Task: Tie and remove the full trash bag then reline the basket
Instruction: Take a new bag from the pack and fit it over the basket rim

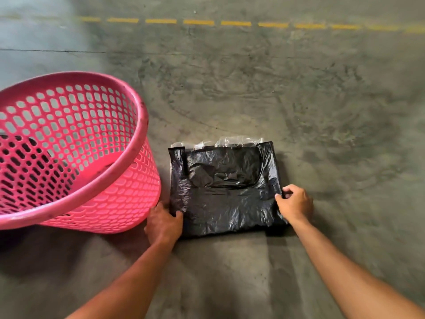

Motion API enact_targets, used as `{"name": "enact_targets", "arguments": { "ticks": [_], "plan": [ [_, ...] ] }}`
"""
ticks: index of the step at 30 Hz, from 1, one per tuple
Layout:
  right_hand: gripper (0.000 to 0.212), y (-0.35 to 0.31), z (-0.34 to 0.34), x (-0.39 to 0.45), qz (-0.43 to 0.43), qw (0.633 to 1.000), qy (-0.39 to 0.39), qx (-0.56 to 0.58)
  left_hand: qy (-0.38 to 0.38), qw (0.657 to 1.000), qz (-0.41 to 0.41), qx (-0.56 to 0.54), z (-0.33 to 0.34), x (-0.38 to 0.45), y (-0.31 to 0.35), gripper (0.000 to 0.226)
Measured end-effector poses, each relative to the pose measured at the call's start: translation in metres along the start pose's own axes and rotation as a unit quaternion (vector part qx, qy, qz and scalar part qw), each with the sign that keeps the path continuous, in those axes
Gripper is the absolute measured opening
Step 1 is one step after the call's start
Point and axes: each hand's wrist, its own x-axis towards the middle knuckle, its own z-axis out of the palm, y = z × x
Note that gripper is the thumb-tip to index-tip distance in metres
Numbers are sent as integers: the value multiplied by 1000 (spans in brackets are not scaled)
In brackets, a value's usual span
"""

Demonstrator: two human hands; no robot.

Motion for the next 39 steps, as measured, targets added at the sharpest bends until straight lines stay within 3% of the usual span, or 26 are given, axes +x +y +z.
{"name": "enact_targets", "arguments": {
  "ticks": [2,9,11,13,15,16,17,19,22,24,25,28,31,33,35,39],
  "plan": [
    [13,0,-4,-1,-27,999,35,4,34,999,17,-9,0,-3,1,31],
    [8,11,-5,-2,-160,982,91,51,88,989,118,-28,1,-7,4,18],
    [9,15,-6,0,-137,981,75,114,110,981,156,-27,2,-9,4,15],
    [9,15,-12,1,-59,970,32,232,135,967,212,-35,1,-12,4,16],
    [5,13,-17,2,38,926,-28,375,119,950,278,-74,-1,-14,3,16],
    [14,14,-18,2,67,905,-58,417,96,945,297,-103,0,-15,1,16],
    [19,16,-16,4,74,885,-77,452,66,945,290,-138,1,-15,1,16],
    [4,13,-21,0,107,857,-142,484,3,956,207,-208,0,-17,5,19],
    [43,5,-30,-11,166,823,-282,464,-56,974,50,-216,-3,-17,16,64],
    [45,4,-31,-14,157,844,-285,427,-65,982,3,-176,-5,-12,17,98],
    [39,4,-31,-16,146,860,-275,405,-76,985,-5,-154,-4,-9,15,101],
    [28,6,-30,-20,141,879,-247,383,-134,986,-6,-104,0,-4,7,77],
    [18,11,-30,-22,140,881,-214,398,-112,992,4,-65,1,-7,3,72],
    [26,17,-29,-22,143,878,-193,414,-71,994,72,-48,1,-12,0,62],
    [34,24,-27,-21,143,874,-179,428,-52,978,170,-108,0,-17,-4,52],
    [21,29,-23,-23,146,874,-171,430,-108,941,287,-139,2,-25,-10,33]
  ]
}}
